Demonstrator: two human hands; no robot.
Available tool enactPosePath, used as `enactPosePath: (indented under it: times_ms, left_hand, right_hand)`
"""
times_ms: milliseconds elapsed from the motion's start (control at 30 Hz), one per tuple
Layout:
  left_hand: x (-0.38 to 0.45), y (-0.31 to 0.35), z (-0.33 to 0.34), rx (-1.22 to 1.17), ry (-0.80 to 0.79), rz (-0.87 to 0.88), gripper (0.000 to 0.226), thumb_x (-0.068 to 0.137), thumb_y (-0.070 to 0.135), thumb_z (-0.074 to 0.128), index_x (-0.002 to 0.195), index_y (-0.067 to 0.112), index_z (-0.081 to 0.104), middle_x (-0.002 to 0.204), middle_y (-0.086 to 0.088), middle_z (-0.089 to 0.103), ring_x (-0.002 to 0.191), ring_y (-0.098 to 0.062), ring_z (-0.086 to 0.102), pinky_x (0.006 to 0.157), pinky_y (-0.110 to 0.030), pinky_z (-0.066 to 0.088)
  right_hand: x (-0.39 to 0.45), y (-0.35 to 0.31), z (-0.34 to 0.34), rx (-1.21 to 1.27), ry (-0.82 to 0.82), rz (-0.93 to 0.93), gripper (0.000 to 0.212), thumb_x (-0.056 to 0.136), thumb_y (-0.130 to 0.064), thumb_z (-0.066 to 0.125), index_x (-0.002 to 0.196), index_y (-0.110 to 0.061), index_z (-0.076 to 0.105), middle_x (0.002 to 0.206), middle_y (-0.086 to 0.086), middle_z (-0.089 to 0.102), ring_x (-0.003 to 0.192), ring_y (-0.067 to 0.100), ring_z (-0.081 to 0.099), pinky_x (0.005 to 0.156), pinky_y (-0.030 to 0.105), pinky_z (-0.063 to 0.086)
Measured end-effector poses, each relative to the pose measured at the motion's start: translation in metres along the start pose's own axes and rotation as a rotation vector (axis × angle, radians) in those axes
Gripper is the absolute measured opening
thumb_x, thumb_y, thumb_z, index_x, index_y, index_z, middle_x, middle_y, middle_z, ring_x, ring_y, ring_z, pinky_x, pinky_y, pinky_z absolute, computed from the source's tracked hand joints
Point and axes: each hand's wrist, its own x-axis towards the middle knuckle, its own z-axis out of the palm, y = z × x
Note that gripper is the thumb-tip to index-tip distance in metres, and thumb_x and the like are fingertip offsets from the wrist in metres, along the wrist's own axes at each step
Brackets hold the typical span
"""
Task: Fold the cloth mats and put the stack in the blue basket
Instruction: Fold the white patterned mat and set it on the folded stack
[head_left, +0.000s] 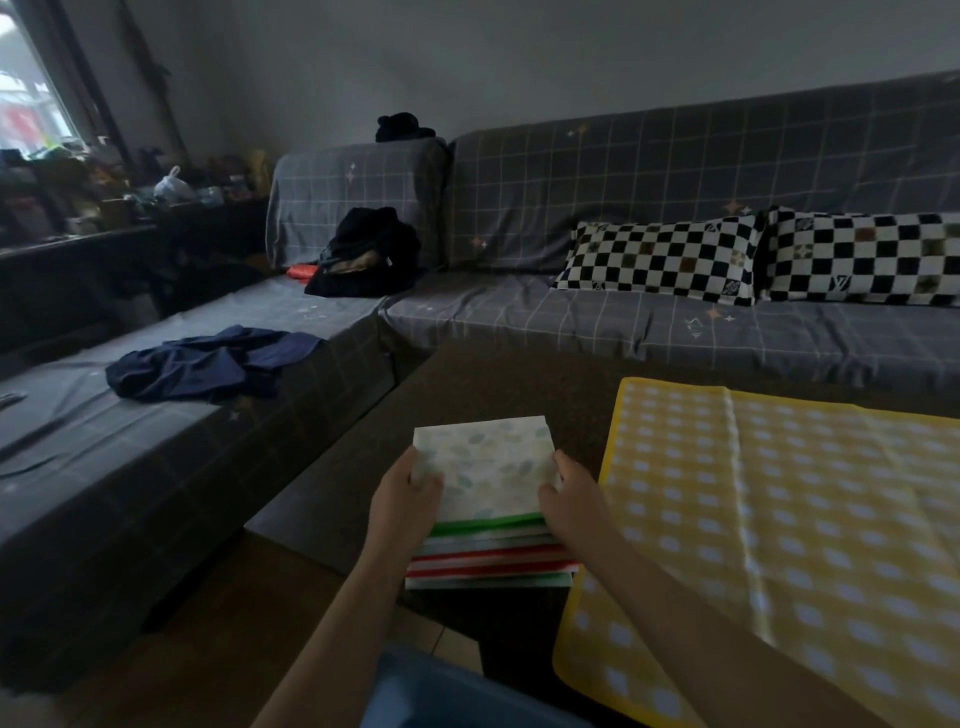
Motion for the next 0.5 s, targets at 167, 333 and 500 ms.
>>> enactPosePath:
  times_ms: [167,333,500]
  left_hand:
    - [0.005,0.000,-0.004,0.120,-0.184,-0.096,0.063,0.101,0.029,0.042,0.152,0.029,0.006,0.139,-0.005,0.043,0.078,-0.010,0.059,0.057,-0.018,0.047]
    - [0.008,-0.006,0.001,0.202,-0.287,-0.078,0.065,0.102,0.032,0.037,0.152,0.029,-0.004,0.160,0.002,-0.009,0.131,-0.022,0.040,0.057,-0.013,0.037]
    - [0.012,-0.023,0.009,0.194,-0.309,-0.082,0.069,0.102,0.034,0.037,0.151,0.031,-0.010,0.159,0.004,-0.019,0.142,-0.024,0.024,0.083,-0.018,0.039]
  right_hand:
    - [0.001,0.010,0.006,0.056,-0.019,-0.003,0.058,0.098,-0.017,0.029,0.151,-0.025,0.007,0.118,0.011,0.057,0.066,0.005,0.043,0.050,0.018,0.030]
    - [-0.004,0.015,0.006,0.041,-0.074,-0.043,0.055,0.099,-0.019,0.026,0.151,-0.014,0.010,0.158,0.003,0.010,0.140,0.020,0.026,0.110,0.030,0.026]
    - [-0.008,0.019,0.011,-0.136,-0.135,-0.080,0.056,0.101,-0.021,0.023,0.150,-0.007,-0.003,0.159,0.006,-0.006,0.145,0.022,0.009,0.112,0.025,0.018]
